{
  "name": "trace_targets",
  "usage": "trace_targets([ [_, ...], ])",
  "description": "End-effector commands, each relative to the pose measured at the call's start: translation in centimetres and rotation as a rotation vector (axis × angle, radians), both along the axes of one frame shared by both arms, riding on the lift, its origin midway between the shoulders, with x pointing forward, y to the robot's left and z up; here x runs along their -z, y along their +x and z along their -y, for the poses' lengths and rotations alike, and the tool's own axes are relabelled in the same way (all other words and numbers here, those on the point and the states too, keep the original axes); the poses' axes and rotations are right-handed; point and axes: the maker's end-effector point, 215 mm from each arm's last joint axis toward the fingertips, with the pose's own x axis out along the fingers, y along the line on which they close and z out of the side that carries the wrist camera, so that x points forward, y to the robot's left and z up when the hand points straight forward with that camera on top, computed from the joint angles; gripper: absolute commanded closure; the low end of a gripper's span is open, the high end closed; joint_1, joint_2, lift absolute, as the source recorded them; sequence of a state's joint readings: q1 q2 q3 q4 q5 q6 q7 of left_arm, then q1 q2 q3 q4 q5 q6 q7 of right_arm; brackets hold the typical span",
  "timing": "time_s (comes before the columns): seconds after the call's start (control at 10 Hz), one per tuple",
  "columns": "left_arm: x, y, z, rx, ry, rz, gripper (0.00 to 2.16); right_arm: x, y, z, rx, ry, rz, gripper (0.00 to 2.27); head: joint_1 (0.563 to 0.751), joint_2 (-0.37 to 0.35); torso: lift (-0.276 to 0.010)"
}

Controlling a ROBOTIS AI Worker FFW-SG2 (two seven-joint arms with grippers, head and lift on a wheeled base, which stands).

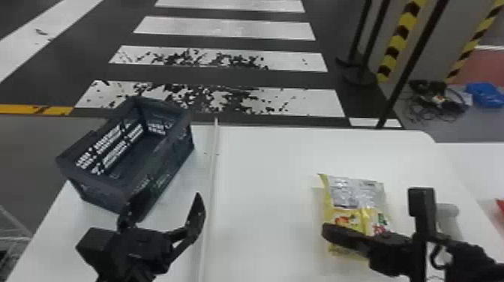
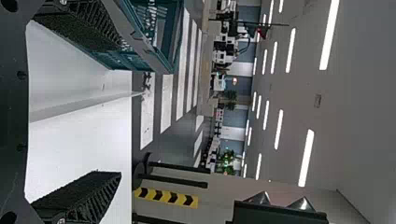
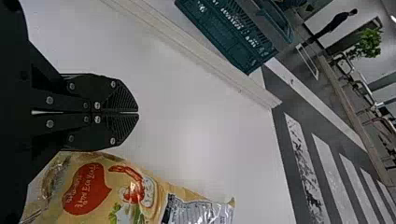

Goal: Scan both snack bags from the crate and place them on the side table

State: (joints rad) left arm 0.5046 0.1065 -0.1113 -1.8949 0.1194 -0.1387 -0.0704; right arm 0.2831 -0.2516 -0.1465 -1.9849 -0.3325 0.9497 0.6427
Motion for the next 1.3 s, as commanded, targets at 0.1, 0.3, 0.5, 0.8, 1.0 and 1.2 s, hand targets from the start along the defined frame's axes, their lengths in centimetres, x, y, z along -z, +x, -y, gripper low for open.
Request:
trace_targets([
  [0.1,-0.1,0.0,0.0,0.001,-0.001,0.001,0.03,0.8,-0.7,0.7,0.009,-0.009,-0.025,2.26,0.695,-0.037,-0.095],
  [0.3,-0.1,0.0,0.1,0.002,-0.002,0.001,0.03,1.0,-0.9,1.3,0.016,-0.017,-0.029,2.26,0.695,-0.046,-0.095],
  [0.5,-0.1,0.0,0.1,0.004,-0.002,0.001,0.03,1.2,-1.0,2.0,0.025,-0.031,-0.031,2.26,0.695,-0.056,-0.095],
  [0.8,0.0,0.0,0.2,0.007,-0.002,0.001,0.03,1.6,-1.0,3.3,0.042,-0.059,-0.035,2.26,0.695,-0.074,-0.095],
  [1.0,0.0,0.1,0.2,0.005,-0.003,0.000,0.03,1.9,-1.0,4.3,0.055,-0.075,-0.040,2.26,0.695,-0.085,-0.095],
  [1.2,-0.1,0.1,0.1,0.004,-0.006,0.008,0.03,2.3,-1.1,5.0,0.064,-0.083,-0.049,2.26,0.695,-0.097,-0.095],
])
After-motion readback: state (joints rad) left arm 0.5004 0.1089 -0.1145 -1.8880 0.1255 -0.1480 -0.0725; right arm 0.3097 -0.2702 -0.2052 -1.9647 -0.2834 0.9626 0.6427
